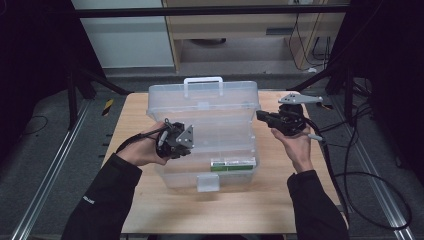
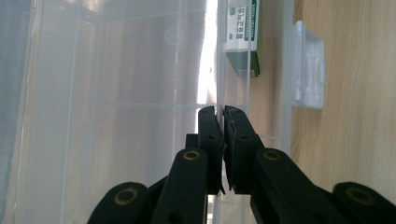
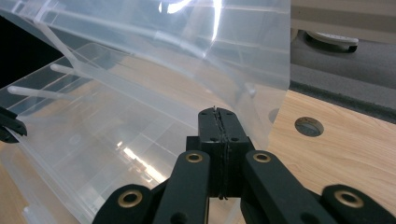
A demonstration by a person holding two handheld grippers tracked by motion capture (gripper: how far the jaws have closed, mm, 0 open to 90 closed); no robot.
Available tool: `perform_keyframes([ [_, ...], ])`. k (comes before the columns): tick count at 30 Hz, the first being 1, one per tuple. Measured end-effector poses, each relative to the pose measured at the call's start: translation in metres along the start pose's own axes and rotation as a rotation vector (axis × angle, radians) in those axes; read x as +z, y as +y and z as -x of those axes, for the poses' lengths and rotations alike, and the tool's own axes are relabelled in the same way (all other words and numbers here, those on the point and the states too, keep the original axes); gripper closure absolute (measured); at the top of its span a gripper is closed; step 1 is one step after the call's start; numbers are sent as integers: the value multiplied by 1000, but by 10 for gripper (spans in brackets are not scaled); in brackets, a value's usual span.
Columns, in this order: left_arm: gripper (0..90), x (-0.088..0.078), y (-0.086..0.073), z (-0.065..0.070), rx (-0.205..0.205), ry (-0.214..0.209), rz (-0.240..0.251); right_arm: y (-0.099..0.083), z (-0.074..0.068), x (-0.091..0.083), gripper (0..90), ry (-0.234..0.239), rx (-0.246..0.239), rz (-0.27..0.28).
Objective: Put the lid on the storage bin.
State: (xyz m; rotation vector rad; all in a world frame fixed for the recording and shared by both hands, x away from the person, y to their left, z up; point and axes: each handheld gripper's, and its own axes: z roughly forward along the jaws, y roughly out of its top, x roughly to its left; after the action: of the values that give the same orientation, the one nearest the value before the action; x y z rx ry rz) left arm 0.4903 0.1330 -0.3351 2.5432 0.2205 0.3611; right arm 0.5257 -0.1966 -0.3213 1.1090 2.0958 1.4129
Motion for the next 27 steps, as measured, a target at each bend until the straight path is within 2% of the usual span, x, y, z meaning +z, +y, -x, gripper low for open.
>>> perform_keyframes([
  [9, 834, -1, 0, 3, 25, 32, -13, -2, -1, -1, 900, 11, -9, -9],
  [11, 825, -1, -1, 4, -3, 39, 8, -3, -1, -1, 900, 13, -12, -8],
  [12, 816, -3, -1, 3, -1, 33, 12, -4, -1, -1, 900, 16, -11, -10],
  [14, 789, -9, -1, 5, -49, 26, 63, -5, -1, -1, 900, 18, -10, -11],
  [15, 784, -9, -1, 9, -108, 41, 120, -5, -1, -1, 900, 19, -11, -11],
  [16, 782, -10, -1, 11, -149, 49, 158, -5, -1, -1, 900, 17, -13, -11],
  [18, 767, -16, -1, 12, -210, 65, 211, -5, -1, -1, 900, 19, -13, -13],
  [21, 753, -22, -4, 14, -321, 102, 322, -6, -1, -2, 900, 19, -14, -15],
  [22, 752, -21, -4, 16, -386, 117, 387, -6, -1, -2, 900, 21, -15, -16],
  [23, 751, -20, -3, 18, -470, 135, 465, -6, -2, -2, 900, 22, -16, -16],
  [24, 755, -20, -3, 18, -511, 149, 500, -7, -2, -2, 900, 22, -16, -15],
  [27, 755, -27, -11, 12, -532, 181, 520, -8, -2, -2, 900, 23, -19, -19],
])
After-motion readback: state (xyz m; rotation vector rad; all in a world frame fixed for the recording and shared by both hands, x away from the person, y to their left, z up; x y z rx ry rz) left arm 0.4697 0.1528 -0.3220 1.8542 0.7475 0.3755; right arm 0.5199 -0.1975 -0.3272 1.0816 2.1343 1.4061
